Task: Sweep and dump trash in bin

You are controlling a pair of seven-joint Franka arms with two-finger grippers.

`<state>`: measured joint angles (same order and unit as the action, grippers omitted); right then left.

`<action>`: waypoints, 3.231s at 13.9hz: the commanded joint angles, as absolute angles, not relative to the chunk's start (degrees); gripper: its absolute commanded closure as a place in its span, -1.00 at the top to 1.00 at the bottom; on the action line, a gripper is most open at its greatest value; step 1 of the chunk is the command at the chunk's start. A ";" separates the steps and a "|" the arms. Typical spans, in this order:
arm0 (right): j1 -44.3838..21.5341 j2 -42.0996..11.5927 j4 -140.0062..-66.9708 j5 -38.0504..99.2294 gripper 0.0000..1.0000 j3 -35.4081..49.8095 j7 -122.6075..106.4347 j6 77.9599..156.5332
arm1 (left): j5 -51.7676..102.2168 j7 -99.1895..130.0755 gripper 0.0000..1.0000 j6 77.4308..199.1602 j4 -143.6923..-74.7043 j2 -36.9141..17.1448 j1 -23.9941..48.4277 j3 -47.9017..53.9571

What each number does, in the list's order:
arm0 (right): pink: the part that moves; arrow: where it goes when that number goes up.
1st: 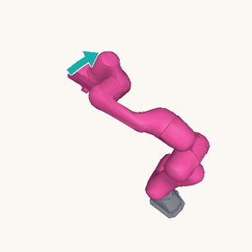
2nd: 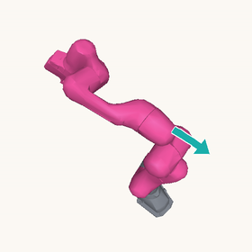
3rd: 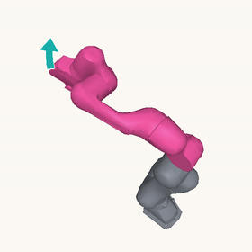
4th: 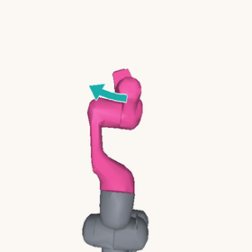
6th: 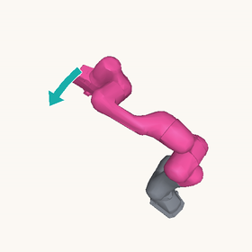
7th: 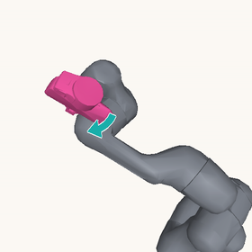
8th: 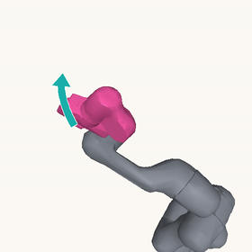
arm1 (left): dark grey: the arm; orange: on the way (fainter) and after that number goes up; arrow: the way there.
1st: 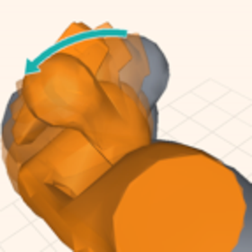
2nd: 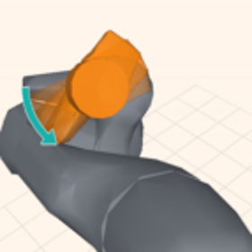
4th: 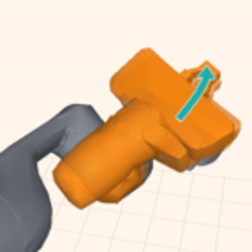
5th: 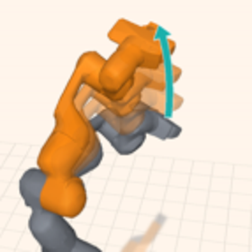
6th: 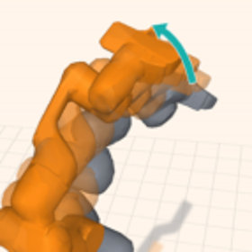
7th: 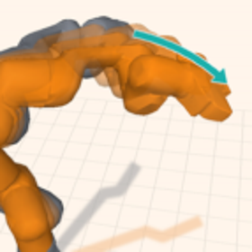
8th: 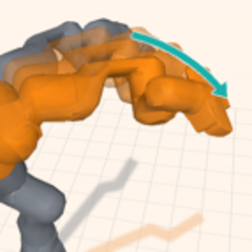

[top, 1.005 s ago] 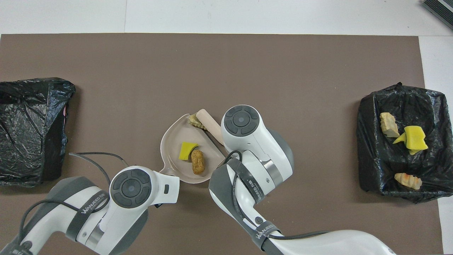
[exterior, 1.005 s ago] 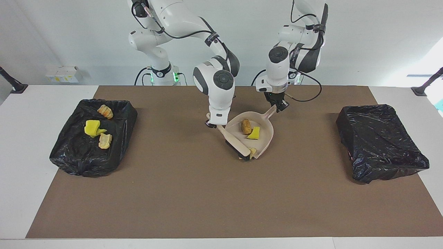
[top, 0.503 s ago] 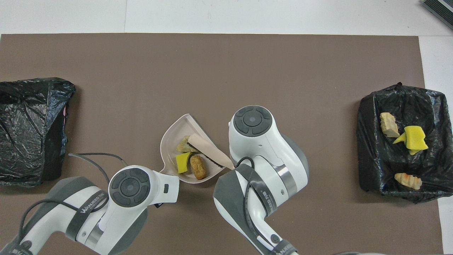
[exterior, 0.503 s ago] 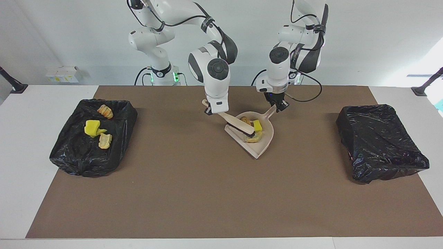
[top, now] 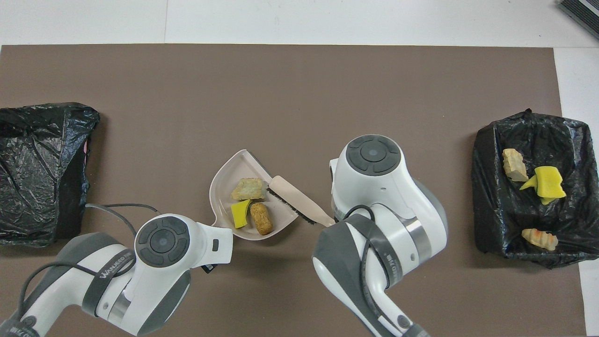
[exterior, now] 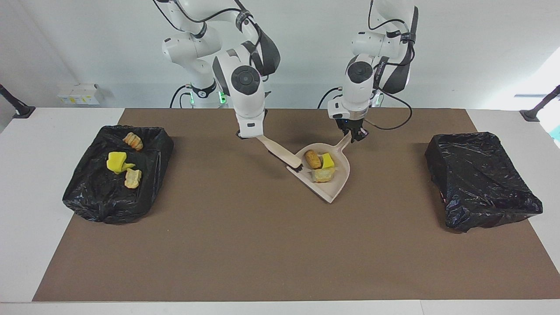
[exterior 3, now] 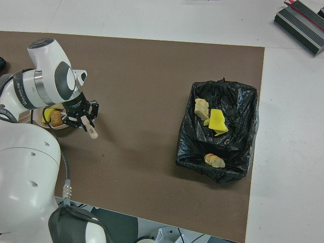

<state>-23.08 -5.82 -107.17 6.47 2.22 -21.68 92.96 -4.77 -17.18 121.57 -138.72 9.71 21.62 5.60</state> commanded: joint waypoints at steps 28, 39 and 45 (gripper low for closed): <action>-46.15 -2.11 -116.13 8.17 1.00 2.90 40.97 106.73 | -33.72 -61.17 -1.00 94.57 -104.33 1.76 -29.01 4.57; -27.53 -1.67 -95.37 5.54 1.00 2.29 12.69 83.95 | -46.76 -58.89 -1.00 98.26 -104.94 -0.53 -18.55 4.92; -18.22 -1.76 -91.06 -4.04 1.00 1.93 -5.59 82.09 | -49.65 -58.45 -1.00 98.70 -104.68 -0.70 -18.46 4.92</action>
